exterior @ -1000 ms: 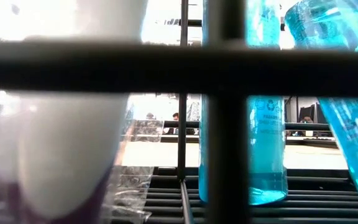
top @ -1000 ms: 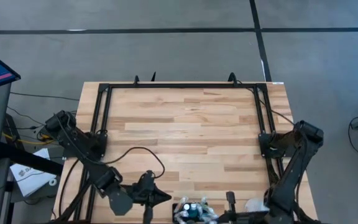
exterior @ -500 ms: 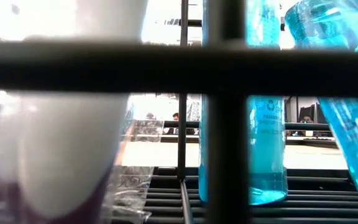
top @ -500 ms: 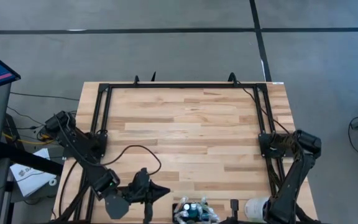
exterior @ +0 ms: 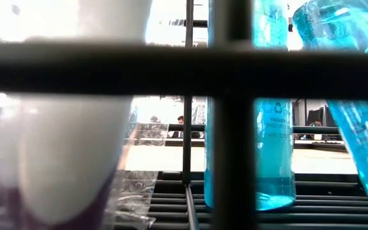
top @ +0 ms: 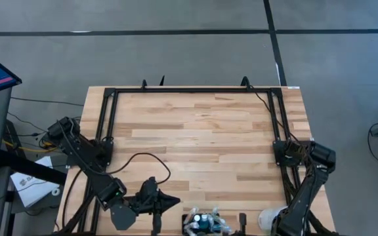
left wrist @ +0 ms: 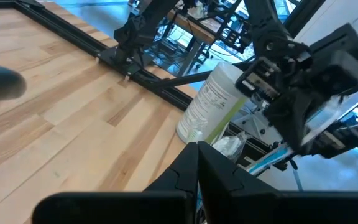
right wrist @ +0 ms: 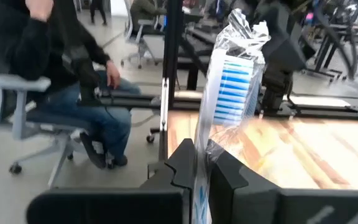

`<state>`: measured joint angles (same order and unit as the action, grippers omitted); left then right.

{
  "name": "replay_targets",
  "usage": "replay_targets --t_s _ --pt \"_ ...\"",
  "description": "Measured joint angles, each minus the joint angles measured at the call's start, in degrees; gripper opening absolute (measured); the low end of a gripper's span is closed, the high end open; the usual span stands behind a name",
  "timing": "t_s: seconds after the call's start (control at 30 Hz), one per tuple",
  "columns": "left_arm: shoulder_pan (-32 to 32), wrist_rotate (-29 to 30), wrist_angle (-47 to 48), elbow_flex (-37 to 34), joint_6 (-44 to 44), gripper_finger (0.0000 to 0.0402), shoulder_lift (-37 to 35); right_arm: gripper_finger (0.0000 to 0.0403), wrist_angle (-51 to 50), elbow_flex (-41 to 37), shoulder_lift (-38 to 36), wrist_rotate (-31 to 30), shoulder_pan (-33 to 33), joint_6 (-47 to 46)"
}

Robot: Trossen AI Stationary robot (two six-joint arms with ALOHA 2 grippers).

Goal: Pick & Place toothbrushing station
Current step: Put the blue toothbrush into the black mesh organizer

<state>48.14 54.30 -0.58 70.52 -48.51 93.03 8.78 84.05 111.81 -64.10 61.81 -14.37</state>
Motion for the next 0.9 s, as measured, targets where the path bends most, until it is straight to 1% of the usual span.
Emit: replay_targets --t_s 0.13,0.27,0.43,0.73,0.83,0.9 --pt "0.00 0.03 -0.45 0.00 0.00 0.0000 -0.02 0.0011 -4.45 0.00 0.01 5.07 -0.73 -0.45" --pt "0.00 0.26 -0.83 0.00 -0.02 0.0000 -0.04 0.0011 -3.44 0.00 -0.02 6.68 -0.99 2.87" --pt "0.00 0.26 -0.85 0.00 0.00 0.0000 -0.04 0.0012 -4.08 0.00 -0.07 11.44 -1.73 3.66" --pt "0.00 0.22 -0.95 0.00 0.00 0.0001 -0.04 0.0012 -7.49 -0.04 -0.13 12.09 -2.77 3.67" --pt "0.00 0.22 -1.00 0.00 0.00 0.0001 -0.04 0.0012 -5.73 -1.04 -0.13 11.98 -3.12 4.33" --pt "0.00 0.20 -1.07 0.00 -0.02 0.0001 -0.04 0.0012 -3.49 -1.07 -0.13 11.80 -3.15 6.92"
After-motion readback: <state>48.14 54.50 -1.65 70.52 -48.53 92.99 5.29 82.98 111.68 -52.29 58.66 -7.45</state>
